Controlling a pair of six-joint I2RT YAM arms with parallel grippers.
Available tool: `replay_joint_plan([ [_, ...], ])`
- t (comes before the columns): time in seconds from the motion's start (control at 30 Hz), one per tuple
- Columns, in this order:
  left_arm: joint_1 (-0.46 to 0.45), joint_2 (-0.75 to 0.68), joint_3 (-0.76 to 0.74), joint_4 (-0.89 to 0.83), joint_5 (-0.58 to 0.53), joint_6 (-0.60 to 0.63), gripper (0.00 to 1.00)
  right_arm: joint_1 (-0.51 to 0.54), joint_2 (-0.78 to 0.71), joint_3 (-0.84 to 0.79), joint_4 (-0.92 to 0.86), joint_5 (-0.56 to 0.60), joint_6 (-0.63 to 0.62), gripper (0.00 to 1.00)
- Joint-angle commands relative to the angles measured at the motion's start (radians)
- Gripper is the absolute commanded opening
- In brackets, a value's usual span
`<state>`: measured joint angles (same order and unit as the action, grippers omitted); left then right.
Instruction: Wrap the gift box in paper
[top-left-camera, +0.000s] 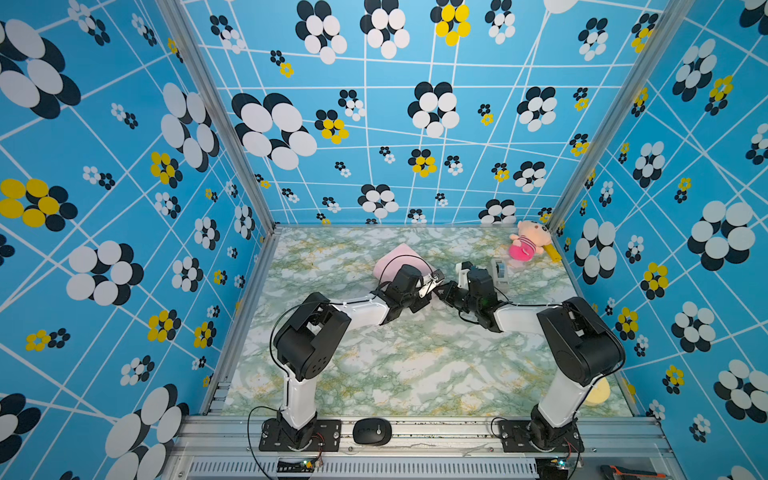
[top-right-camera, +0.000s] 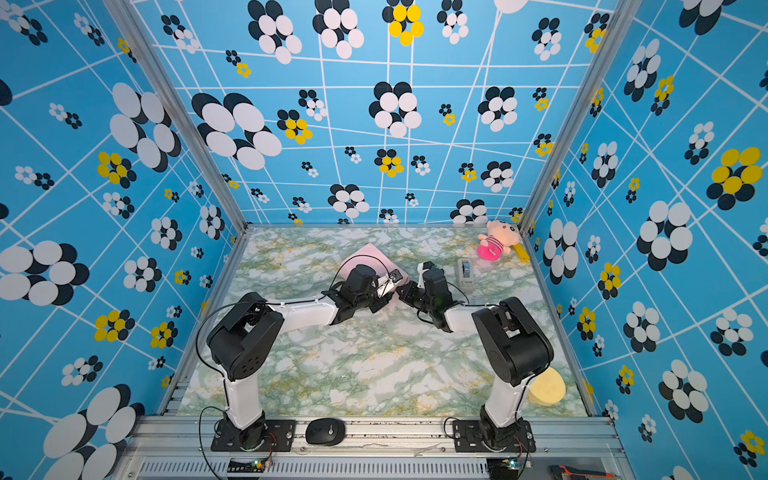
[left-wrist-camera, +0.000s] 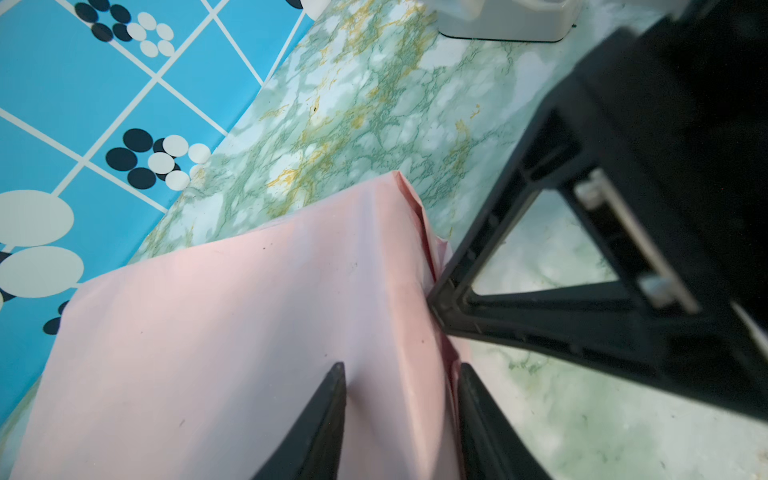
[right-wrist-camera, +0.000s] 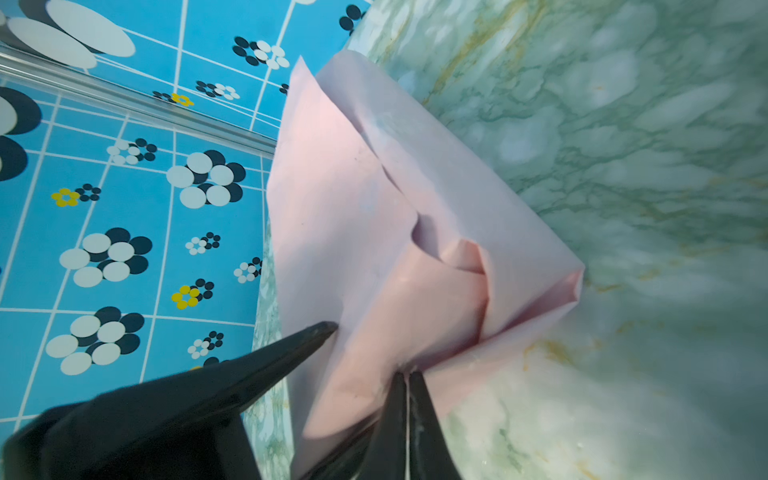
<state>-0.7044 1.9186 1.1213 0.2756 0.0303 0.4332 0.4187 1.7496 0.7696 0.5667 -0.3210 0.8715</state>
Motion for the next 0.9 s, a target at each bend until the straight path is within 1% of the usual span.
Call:
replay_joint_plan([
  [0.0,0.004,-0.026,-0.012,-0.113,0.017,-0.039,0.48,-0.005,-0.127,-0.043,-0.046,0.025,-0.040,0.08],
  [0.07,0.009,-0.062,0.005,-0.137,0.004,-0.060,0.54,-0.022,-0.187,-0.046,-0.129,0.025,-0.069,0.11],
  [0.13,0.016,-0.120,0.030,-0.173,-0.026,-0.102,0.62,-0.040,-0.235,-0.006,-0.272,0.021,-0.134,0.24],
  [0.17,0.023,-0.150,0.048,-0.207,-0.045,-0.147,0.65,-0.049,-0.254,0.030,-0.361,0.019,-0.183,0.32],
  [0.2,0.035,-0.182,0.068,-0.255,-0.049,-0.200,0.68,-0.056,-0.263,0.079,-0.447,0.018,-0.233,0.39],
  [0.27,0.061,-0.258,0.083,-0.330,-0.052,-0.332,0.73,-0.072,-0.254,0.181,-0.595,0.005,-0.338,0.52],
  [0.3,0.078,-0.300,0.077,-0.361,-0.029,-0.408,0.75,-0.081,-0.238,0.236,-0.658,-0.011,-0.389,0.58],
  [0.37,0.113,-0.372,0.041,-0.402,0.009,-0.563,0.79,-0.095,-0.180,0.352,-0.780,-0.033,-0.474,0.65],
  [0.43,0.152,-0.430,-0.005,-0.456,0.049,-0.752,0.82,-0.103,-0.083,0.484,-0.905,-0.065,-0.558,0.68],
  [0.5,0.190,-0.469,-0.064,-0.479,0.104,-0.910,0.84,-0.103,0.018,0.604,-1.009,-0.099,-0.622,0.70],
  [0.57,0.209,-0.496,-0.127,-0.454,0.167,-1.009,0.85,-0.104,0.109,0.703,-1.080,-0.115,-0.654,0.71],
  [0.63,0.219,-0.521,-0.196,-0.399,0.195,-1.073,0.86,-0.107,0.200,0.796,-1.130,-0.136,-0.677,0.71],
  [0.7,0.223,-0.535,-0.240,-0.356,0.203,-1.105,0.86,-0.108,0.266,0.884,-1.171,-0.157,-0.697,0.71],
  [0.87,0.252,-0.520,-0.279,-0.300,0.243,-1.143,0.86,-0.109,0.381,1.001,-1.218,-0.262,-0.701,0.70],
])
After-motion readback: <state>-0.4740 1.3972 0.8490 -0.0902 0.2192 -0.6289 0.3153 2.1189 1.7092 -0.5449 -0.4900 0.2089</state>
